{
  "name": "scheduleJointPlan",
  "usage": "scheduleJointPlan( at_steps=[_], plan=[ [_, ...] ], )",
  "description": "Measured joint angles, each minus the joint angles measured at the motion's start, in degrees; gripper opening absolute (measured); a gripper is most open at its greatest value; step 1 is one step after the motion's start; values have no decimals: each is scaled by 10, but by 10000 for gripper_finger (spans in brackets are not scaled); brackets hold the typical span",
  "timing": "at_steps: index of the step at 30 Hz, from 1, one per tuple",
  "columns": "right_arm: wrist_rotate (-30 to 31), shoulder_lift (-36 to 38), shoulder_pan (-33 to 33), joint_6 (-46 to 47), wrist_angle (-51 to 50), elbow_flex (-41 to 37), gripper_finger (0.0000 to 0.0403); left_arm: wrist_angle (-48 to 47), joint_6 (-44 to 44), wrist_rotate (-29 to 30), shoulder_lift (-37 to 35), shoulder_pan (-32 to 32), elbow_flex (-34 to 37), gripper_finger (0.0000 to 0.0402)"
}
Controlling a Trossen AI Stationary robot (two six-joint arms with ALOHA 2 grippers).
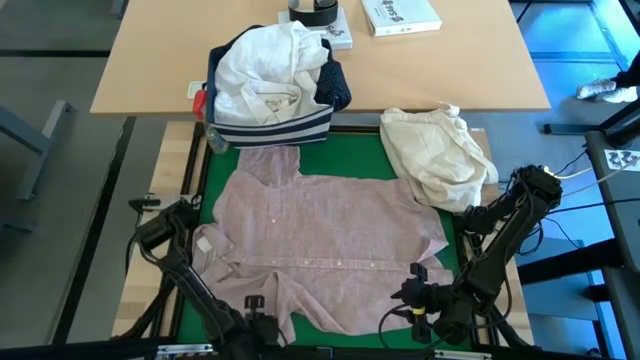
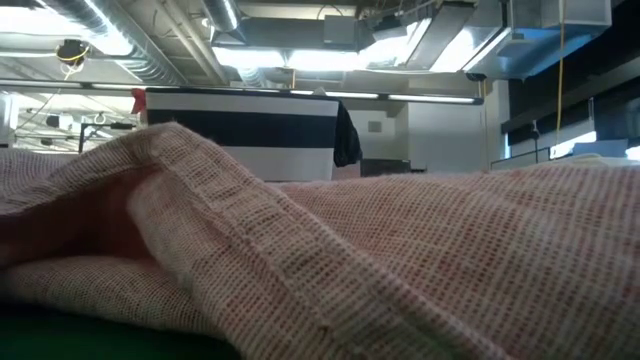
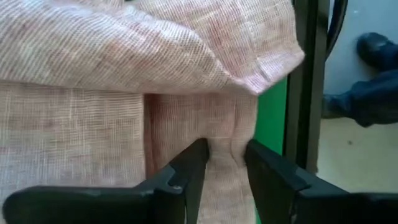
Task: Fold laundry
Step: Fold the red polo
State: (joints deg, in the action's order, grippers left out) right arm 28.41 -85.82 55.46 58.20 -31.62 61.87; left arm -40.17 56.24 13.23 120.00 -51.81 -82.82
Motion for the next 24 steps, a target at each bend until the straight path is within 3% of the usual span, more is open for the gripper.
scheduleJointPlan(
  at_steps=[5,8,11,17,24],
  plan=[
    [-1,0,0,1,-1,0,179,-15,-14,2,8,-3,-1,94],
    [-1,0,0,1,-3,0,179,-19,-38,4,8,-4,-1,56],
    [-20,0,0,1,8,0,179,-23,-43,-33,-1,0,-9,11],
    [-130,-26,26,-49,69,0,179,-43,-40,-61,-72,-10,-63,3],
    [-144,-75,53,-71,69,0,179,-104,6,-31,-165,-23,-113,2]
  ],
)
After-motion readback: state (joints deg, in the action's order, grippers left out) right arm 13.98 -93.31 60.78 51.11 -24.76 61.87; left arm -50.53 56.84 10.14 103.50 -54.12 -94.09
